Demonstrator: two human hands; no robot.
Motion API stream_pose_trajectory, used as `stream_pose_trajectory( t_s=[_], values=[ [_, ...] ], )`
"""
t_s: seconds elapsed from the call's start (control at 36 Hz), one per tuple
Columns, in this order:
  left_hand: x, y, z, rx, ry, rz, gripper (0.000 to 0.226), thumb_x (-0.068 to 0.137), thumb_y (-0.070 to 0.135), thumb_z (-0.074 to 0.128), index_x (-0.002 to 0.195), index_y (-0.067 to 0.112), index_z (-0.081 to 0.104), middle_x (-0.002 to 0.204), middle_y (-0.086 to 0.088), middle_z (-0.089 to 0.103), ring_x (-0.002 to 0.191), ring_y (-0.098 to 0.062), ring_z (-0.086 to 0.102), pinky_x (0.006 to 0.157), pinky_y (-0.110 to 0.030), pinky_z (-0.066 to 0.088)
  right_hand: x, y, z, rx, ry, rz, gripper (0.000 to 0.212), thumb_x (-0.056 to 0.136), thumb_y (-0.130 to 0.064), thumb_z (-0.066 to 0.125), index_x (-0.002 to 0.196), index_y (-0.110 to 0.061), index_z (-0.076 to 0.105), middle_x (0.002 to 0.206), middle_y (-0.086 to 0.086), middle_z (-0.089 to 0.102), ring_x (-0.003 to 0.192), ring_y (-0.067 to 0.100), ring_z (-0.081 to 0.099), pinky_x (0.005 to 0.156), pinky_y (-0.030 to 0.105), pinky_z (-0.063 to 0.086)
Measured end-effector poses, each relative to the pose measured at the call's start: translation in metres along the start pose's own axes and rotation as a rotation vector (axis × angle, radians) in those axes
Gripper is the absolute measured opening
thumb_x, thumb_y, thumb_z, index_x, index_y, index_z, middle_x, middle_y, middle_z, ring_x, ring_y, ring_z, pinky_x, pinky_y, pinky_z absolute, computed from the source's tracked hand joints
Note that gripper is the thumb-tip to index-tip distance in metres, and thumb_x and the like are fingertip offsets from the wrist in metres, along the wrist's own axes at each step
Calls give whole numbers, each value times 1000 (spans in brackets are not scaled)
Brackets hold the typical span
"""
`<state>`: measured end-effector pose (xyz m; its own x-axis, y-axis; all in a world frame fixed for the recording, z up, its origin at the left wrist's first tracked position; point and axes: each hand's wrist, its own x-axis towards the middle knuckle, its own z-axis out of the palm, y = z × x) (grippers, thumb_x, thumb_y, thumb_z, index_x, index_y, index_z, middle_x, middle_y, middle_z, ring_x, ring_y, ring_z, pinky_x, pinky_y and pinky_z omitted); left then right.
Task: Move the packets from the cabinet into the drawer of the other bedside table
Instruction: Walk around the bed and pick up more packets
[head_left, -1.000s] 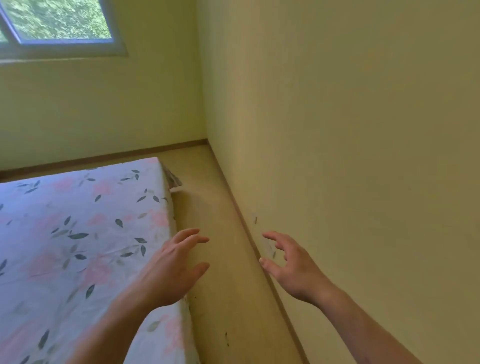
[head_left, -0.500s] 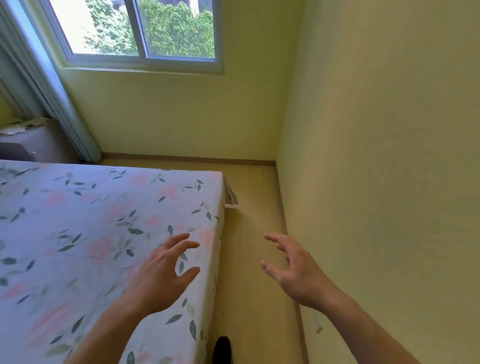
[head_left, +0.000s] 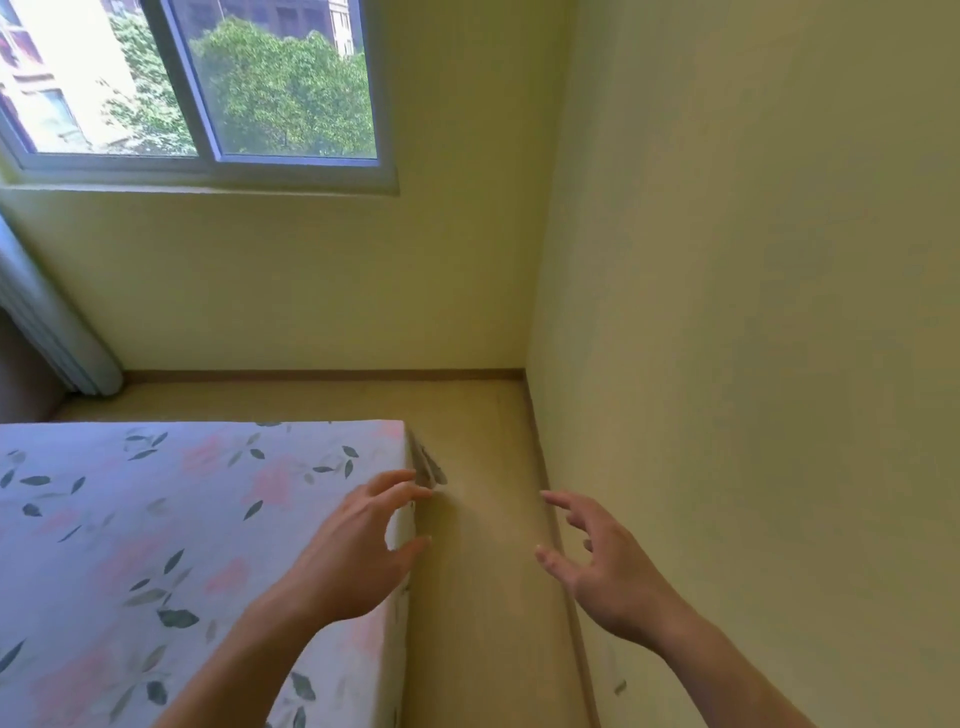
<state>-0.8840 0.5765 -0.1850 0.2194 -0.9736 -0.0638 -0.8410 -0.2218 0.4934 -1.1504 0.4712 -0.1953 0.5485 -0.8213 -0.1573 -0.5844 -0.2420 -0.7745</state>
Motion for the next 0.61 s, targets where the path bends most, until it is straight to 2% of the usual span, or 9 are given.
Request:
stream_pose_trajectory(
  t_s=[0.14,0.28,0.47,0.61],
  values=[
    [85,12,1,-4,-6,5,40,94,45,64,133,46,52,148,30,33,128,2,38,108,-23,35,87,19,-29,-5,-15,-22,59,94,-36,69,147,-38,43,150,-17,42,134,-1,40,114,22,33],
    [160,6,-4,-3,49,-112,46,93,49,64,136,49,48,156,25,31,139,-7,40,113,-32,38,190,21,-60,-21,-74,-85,62,95,-37,67,150,-36,39,156,-16,37,140,-1,33,119,25,29],
    [223,-12,-44,-34,163,-321,46,92,51,64,135,49,47,156,26,30,136,-7,42,114,-33,38,333,-30,-78,-64,-236,-243,64,94,-41,66,150,-39,37,157,-17,35,146,7,32,121,37,32],
    [255,-49,-63,-46,274,-451,48,93,49,64,137,47,48,156,26,30,140,-7,39,116,-33,36,417,-65,-67,-85,-335,-352,65,93,-42,67,151,-37,38,156,-18,37,143,5,35,120,37,34]
  ],
)
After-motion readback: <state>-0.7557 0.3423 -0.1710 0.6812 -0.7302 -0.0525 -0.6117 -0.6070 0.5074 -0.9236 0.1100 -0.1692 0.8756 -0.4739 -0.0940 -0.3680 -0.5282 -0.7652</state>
